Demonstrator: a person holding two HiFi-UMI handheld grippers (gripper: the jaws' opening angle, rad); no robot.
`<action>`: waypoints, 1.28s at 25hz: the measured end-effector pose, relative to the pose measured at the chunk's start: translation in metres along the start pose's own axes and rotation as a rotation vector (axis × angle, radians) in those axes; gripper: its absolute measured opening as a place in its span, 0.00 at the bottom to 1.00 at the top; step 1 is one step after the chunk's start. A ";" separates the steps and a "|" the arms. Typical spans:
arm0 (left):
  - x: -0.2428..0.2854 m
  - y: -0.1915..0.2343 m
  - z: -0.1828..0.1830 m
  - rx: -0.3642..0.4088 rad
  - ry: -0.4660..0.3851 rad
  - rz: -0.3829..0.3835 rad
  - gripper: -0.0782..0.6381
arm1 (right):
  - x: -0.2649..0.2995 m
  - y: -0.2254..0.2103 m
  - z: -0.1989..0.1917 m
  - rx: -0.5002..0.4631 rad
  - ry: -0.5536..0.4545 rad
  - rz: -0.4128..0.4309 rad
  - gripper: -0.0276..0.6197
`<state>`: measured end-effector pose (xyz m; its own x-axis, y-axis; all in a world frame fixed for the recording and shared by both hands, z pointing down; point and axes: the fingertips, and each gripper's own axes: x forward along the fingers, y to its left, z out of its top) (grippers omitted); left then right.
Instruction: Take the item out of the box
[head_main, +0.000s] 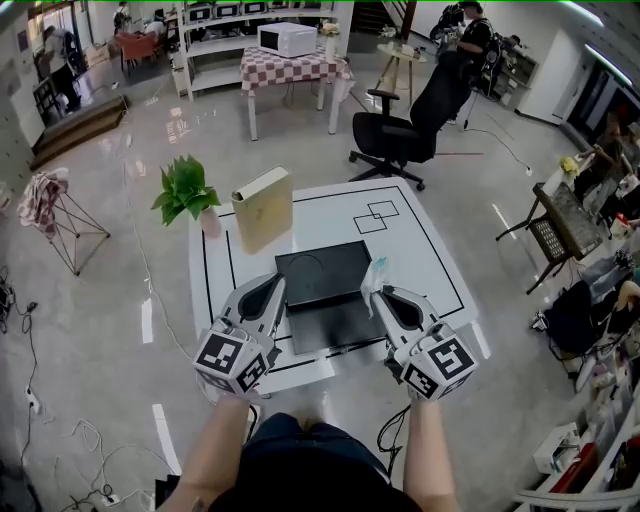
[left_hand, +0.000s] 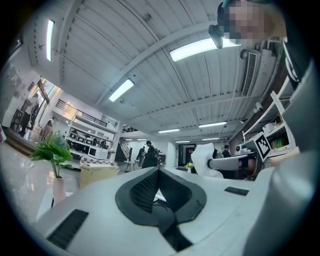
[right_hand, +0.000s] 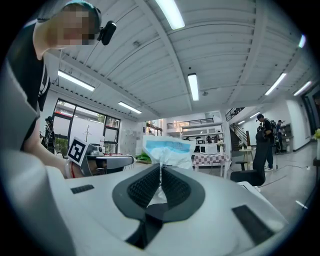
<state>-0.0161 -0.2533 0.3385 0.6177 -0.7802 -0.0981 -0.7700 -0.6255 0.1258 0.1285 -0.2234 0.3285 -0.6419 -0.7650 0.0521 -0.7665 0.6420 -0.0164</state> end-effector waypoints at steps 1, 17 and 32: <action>0.000 -0.001 0.001 0.001 -0.002 -0.001 0.11 | 0.000 0.000 0.002 -0.002 -0.002 0.002 0.07; -0.009 0.007 0.009 0.009 -0.023 0.010 0.11 | 0.005 0.009 0.008 -0.019 -0.019 0.010 0.07; -0.014 0.019 0.009 0.012 -0.023 0.030 0.11 | 0.015 0.013 0.008 -0.023 -0.020 0.019 0.07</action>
<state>-0.0410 -0.2544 0.3337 0.5908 -0.7983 -0.1169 -0.7899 -0.6018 0.1175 0.1088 -0.2271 0.3213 -0.6566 -0.7535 0.0321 -0.7538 0.6571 0.0061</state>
